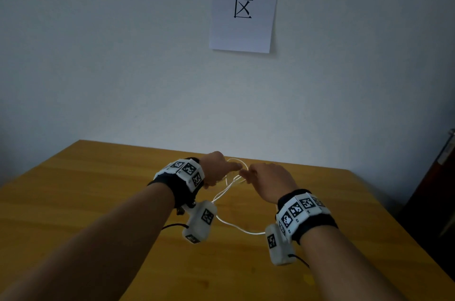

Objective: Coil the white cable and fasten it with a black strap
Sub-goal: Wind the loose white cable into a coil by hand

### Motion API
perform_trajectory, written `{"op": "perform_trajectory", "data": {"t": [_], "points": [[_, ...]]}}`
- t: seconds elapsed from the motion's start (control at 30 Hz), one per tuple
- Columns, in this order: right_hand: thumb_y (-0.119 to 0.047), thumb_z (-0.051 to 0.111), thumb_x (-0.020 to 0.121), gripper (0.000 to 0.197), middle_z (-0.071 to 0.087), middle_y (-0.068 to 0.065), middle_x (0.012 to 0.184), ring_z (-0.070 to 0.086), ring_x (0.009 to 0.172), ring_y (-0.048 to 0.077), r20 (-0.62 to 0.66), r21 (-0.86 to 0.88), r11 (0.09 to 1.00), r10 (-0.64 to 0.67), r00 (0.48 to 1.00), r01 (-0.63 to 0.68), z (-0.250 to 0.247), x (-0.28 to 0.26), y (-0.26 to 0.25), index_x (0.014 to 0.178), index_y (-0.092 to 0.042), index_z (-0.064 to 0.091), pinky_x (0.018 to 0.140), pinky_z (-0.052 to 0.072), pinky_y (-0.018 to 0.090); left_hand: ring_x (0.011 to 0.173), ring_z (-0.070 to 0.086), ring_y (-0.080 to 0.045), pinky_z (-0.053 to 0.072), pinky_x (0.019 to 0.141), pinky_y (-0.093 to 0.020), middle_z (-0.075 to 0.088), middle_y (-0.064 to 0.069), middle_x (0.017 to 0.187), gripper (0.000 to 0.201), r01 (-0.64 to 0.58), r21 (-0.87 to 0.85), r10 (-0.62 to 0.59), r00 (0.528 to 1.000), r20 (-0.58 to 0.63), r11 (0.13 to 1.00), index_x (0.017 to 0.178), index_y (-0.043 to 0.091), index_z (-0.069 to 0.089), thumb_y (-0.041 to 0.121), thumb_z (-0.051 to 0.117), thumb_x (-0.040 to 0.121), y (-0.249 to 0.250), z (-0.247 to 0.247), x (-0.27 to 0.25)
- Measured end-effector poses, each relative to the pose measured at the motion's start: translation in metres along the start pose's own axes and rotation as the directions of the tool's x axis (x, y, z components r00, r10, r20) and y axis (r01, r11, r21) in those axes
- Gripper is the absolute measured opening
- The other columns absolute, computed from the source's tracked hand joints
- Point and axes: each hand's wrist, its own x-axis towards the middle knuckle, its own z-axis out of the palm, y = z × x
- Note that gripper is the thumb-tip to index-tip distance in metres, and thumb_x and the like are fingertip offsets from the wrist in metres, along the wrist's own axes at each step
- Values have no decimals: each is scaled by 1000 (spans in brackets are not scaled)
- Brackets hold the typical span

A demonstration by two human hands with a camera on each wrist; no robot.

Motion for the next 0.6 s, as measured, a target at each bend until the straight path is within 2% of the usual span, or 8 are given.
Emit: {"op": "perform_trajectory", "data": {"t": [0.07, 0.13, 0.23, 0.33, 0.43, 0.5, 0.6], "points": [[-63, 34, 102, 58, 74, 7, 98, 67, 95, 30, -27, -9, 1000, -16, 1000, 16, 1, 0, 0, 100, -17, 70, 82, 49, 40, 33, 25, -15, 27, 43, -20, 29, 1, 44, 47, 21, -282, -3, 998, 67, 959, 56, 15, 39, 43, 55, 91, 4, -3, -6], [-59, 39, 102, 52, 73, 6, 110, 66, 104, 29, -32, 38, 999, -11, 999, 12, 3, 0, 2, 109, -19, 70, 89, 50, 41, 34, 17, -13, 17, 43, -19, 21, 4, 44, 51, 21, -495, 38, 993, 108, 868, 51, 22, 31, 40, 53, 93, 7, -6, -10], [-56, 46, 100, 41, 68, -2, 126, 60, 120, 22, -38, 120, 993, 16, 999, -11, 6, 0, 3, 119, -27, 67, 96, 49, 41, 33, 14, -10, 13, 39, -18, 19, 7, 42, 54, 36, -711, 102, 983, 150, 702, 49, 25, 27, 39, 47, 97, 9, -12, -13], [-42, 43, 106, 36, 65, 0, 133, 58, 125, 24, 4, 135, 991, 20, 1000, -21, 10, 0, 5, 132, -23, 59, 98, 48, 41, 35, 10, -10, 11, 40, -18, 18, 8, 40, 54, 48, -869, 183, 971, 157, 492, 50, 26, 22, 39, 42, 98, 12, -17, -13], [-30, 41, 106, 28, 68, 6, 123, 63, 111, 27, 30, 196, 980, 32, 999, -37, 9, 0, 2, 127, -20, 57, 91, 52, 42, 42, 7, -14, 17, 40, -19, 11, 6, 46, 52, 39, -965, 268, 957, 110, 258, 53, 25, 16, 37, 38, 99, 14, -19, -11], [-24, 41, 103, 24, 71, 8, 113, 65, 96, 25, 21, 260, 965, 20, 1000, -25, 10, 2, -1, 119, -19, 58, 86, 53, 40, 40, 10, -13, 23, 42, -21, 9, 5, 48, 50, 40, -995, 319, 945, 68, 92, 56, 24, 14, 35, 37, 99, 16, -19, -10], [-18, 41, 100, 24, 72, 9, 105, 65, 87, 23, -16, 313, 950, -2, 1000, 7, 13, 4, -3, 115, -17, 59, 81, 54, 40, 35, 25, -13, 34, 50, -24, 20, 4, 42, 48, 28, -994, 311, 950, -5, -101, 54, 24, 18, 33, 38, 97, 19, -20, -8]]}}
